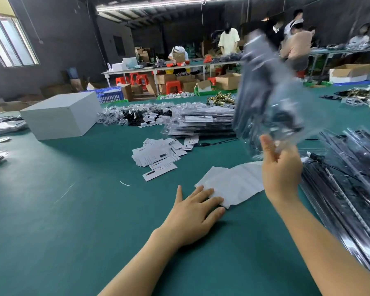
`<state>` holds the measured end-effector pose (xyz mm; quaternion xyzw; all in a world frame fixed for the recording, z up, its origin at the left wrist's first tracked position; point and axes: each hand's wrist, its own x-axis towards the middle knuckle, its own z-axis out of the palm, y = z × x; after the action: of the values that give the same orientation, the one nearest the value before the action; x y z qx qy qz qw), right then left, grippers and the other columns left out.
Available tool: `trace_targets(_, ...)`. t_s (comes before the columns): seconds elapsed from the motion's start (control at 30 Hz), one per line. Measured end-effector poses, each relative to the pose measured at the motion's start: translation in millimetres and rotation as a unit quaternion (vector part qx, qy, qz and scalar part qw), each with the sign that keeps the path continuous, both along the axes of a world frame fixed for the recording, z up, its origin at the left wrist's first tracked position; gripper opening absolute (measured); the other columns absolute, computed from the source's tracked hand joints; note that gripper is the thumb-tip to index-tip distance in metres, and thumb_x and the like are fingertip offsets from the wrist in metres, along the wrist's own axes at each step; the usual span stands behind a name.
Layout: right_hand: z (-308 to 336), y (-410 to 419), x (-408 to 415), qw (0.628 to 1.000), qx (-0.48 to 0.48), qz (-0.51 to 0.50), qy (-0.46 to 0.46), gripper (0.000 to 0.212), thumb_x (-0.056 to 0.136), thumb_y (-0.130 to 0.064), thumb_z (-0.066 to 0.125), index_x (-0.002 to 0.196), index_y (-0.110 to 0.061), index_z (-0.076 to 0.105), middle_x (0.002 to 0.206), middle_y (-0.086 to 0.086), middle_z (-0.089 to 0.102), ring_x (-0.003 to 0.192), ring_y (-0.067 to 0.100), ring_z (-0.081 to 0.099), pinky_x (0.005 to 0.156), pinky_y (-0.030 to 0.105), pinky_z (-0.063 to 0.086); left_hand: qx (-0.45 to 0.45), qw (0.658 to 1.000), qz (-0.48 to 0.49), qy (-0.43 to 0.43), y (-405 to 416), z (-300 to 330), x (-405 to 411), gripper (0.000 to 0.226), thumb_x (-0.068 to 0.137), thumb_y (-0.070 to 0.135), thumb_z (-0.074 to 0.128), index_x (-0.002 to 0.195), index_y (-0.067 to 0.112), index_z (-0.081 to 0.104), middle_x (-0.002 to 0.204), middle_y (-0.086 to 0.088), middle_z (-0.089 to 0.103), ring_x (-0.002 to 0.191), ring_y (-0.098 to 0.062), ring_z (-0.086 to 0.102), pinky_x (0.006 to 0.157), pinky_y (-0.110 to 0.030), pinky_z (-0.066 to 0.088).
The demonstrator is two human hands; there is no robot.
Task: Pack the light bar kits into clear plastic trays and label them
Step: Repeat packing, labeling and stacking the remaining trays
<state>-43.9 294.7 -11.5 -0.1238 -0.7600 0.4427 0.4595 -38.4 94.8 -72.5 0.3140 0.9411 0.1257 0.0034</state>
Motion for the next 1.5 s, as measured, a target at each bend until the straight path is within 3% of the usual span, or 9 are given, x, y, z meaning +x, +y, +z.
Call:
trace_targets(0.17,16.9,8.5,4.6,0.912,-0.369,0.171,0.046,0.036,0.094,-0.052,0.047,0.079,-0.023,0.062,0.063,-0.003,0.070,0.055,0.014,0.067,0.053,0.025,0.053,0.033,0.999,0.019,-0.014,-4.7,0.6,-1.5,0.046,0.098,0.056,0.019,0.133,0.044,0.045,0.152,0.017,0.029,0.145,-0.006,0.015,0.116,-0.054,-0.007)
trace_targets(0.3,3.8,9.1,-0.9,0.834,-0.495,0.240,-0.054,0.043,0.093,-0.051,0.049,0.081,-0.013,0.064,0.065,0.001,0.071,0.055,0.009,0.066,0.058,0.025,0.045,0.056,0.997,0.033,-0.036,-6.4,-0.9,-1.9,0.044,0.097,0.059,0.017,0.128,0.048,0.046,0.154,0.018,0.026,0.144,-0.001,0.014,0.116,-0.056,-0.005)
trace_targets(0.63,-32.8,-18.1,-8.2,0.754,-0.568,0.299,-0.138,0.035,0.094,-0.040,0.053,0.083,-0.008,0.060,0.063,0.007,0.070,0.053,0.013,0.067,0.048,0.021,0.054,0.251,0.952,0.132,-0.116,-12.9,3.4,-10.3,0.101,0.074,0.082,-0.004,0.139,0.025,0.048,0.130,0.024,0.051,0.138,-0.004,0.030,0.119,-0.032,0.000)
trace_targets(0.83,-30.7,-21.7,-5.8,0.750,-0.571,0.285,-0.171,0.031,0.093,-0.033,0.058,0.088,-0.002,0.060,0.077,0.015,0.069,0.068,0.023,0.065,0.049,0.024,0.056,0.374,0.882,0.216,-0.192,-12.0,11.1,-11.1,0.068,0.096,0.059,0.013,0.117,0.025,0.069,0.078,0.041,0.054,0.125,-0.007,0.041,0.108,-0.024,0.022)
trace_targets(1.07,-25.8,-24.6,-3.6,0.726,-0.589,0.277,-0.220,0.023,0.094,-0.022,0.059,0.102,-0.001,0.055,0.094,0.026,0.068,0.070,0.030,0.071,0.047,0.028,0.055,0.402,0.853,0.255,-0.215,-17.2,7.3,-21.6,0.059,0.103,0.047,0.022,0.099,0.026,0.077,0.117,0.008,0.064,0.111,-0.008,0.051,0.093,-0.021,0.028)
trace_targets(1.23,-12.2,-21.8,6.6,0.804,-0.447,0.262,-0.292,0.026,0.093,-0.023,0.062,0.093,0.001,0.054,0.068,0.020,0.071,0.058,0.023,0.071,0.043,0.025,0.052,0.396,0.859,0.271,-0.180,-16.6,6.6,-22.3,0.062,0.102,0.048,0.020,0.094,0.026,0.078,0.102,0.016,0.062,0.104,-0.006,0.050,0.089,-0.021,0.028)
trace_targets(1.33,-15.7,-13.3,9.2,0.939,-0.047,0.100,-0.326,0.039,0.089,-0.039,0.062,0.064,-0.010,0.052,0.045,0.002,0.060,0.040,0.016,0.056,0.042,0.021,0.036,0.404,0.857,0.270,-0.173,-15.7,4.7,-20.9,0.063,0.102,0.049,0.021,0.085,0.030,0.078,0.111,0.012,0.066,0.107,-0.006,0.052,0.090,-0.020,0.028)
trace_targets(1.4,-19.0,-9.7,9.5,0.943,0.185,-0.049,-0.271,0.040,0.086,-0.034,0.062,0.057,-0.014,0.044,0.044,0.000,0.048,0.045,0.022,0.046,0.046,0.020,0.025,0.406,0.856,0.273,-0.170,-16.1,4.4,-20.7,0.061,0.102,0.049,0.022,0.086,0.029,0.078,0.113,0.010,0.067,0.110,-0.007,0.053,0.090,-0.020,0.028)
trace_targets(1.5,-20.8,-10.7,6.0,0.934,0.311,-0.076,-0.161,0.029,0.075,-0.016,0.072,0.058,-0.016,0.049,0.047,-0.001,0.048,0.051,0.024,0.040,0.057,0.026,0.023,0.403,0.858,0.274,-0.161,-16.7,4.4,-21.2,0.060,0.102,0.048,0.023,0.088,0.028,0.078,0.113,0.010,0.067,0.110,-0.009,0.054,0.090,-0.021,0.029)
